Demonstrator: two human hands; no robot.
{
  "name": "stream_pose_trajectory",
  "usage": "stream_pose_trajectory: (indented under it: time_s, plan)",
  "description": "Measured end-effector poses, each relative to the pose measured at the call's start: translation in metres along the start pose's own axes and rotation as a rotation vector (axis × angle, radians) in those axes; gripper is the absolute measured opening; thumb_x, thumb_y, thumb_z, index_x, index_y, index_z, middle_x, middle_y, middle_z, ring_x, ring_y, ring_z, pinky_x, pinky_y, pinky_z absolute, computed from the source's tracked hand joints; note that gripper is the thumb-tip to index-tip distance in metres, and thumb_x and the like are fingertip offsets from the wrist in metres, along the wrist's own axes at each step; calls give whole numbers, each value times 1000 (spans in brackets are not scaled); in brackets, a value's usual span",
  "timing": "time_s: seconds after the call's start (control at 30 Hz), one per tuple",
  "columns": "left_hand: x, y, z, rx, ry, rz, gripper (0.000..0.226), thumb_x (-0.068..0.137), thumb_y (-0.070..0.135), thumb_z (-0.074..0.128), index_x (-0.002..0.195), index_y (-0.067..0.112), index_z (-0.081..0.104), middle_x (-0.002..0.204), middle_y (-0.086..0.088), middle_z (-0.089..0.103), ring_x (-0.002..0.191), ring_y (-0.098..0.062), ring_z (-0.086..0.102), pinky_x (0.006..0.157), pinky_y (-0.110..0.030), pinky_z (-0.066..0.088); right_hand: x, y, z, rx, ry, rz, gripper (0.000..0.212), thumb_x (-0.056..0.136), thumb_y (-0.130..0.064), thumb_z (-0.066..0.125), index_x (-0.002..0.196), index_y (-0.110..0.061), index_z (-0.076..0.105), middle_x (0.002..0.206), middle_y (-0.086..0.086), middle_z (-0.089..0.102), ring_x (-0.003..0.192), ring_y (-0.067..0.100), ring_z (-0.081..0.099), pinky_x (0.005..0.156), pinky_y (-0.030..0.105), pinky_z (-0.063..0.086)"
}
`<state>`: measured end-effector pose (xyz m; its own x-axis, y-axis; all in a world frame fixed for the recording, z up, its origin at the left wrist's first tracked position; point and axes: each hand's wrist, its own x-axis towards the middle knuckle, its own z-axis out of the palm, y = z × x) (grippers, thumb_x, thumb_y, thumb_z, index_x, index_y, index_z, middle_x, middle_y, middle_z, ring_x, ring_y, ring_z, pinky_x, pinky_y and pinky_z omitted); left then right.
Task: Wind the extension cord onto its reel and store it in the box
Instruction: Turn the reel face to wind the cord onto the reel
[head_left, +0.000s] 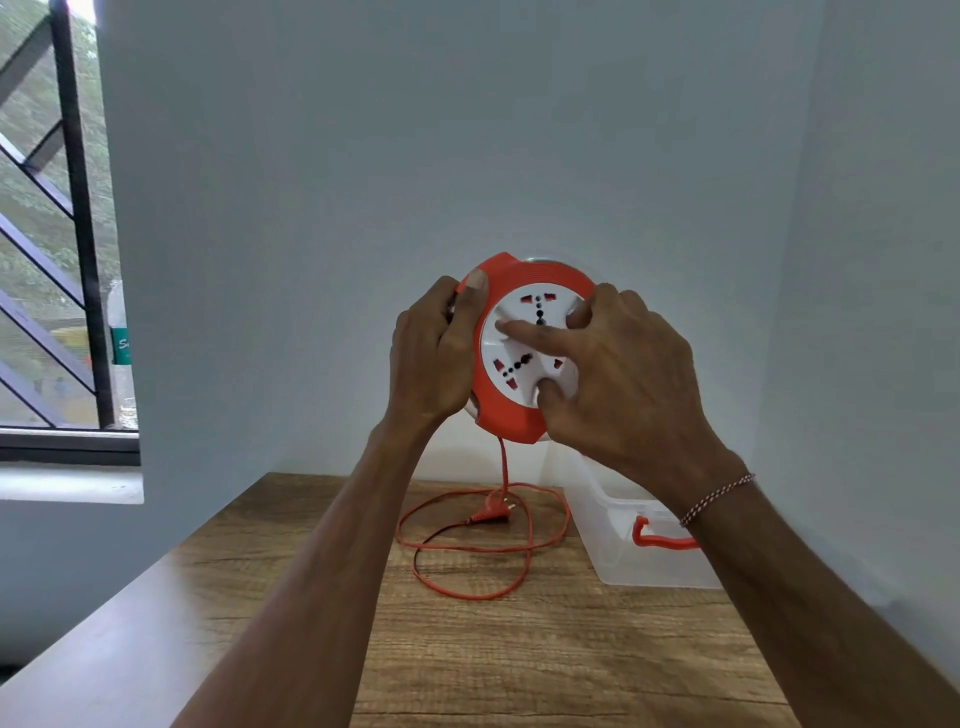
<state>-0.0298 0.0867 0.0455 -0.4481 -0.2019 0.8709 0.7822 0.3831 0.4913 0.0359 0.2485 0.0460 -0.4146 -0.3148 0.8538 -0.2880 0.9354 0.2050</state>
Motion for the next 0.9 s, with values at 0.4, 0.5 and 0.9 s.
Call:
stream_pose_trajectory:
  time_s: [0.4,0.5,0.9]
  plan:
    - [1,-2,2,-24,3,6,42,97,53,39,93,20,64,77,15,70,70,-6,71,60,-20,58,3,-4,1,229,138,165,71,78,-71,48,125,-20,62,105,5,73,79,25,71,79,35,58]
    - [1,-2,3,-29,1,-1,43,97,53,38,94,19,64,81,13,71,70,-7,71,63,-25,60,3,-4,-1,155,126,140,69,81,-70,47,124,-19,63,105,6,73,82,26,70,80,35,55]
    - [1,-5,1,-11,11,-26,46,98,53,37,99,15,65,83,11,71,72,-8,71,68,-32,63,7,7,-7,20,-104,-189,56,62,-19,85,114,-30,68,132,16,54,112,39,48,86,48,48]
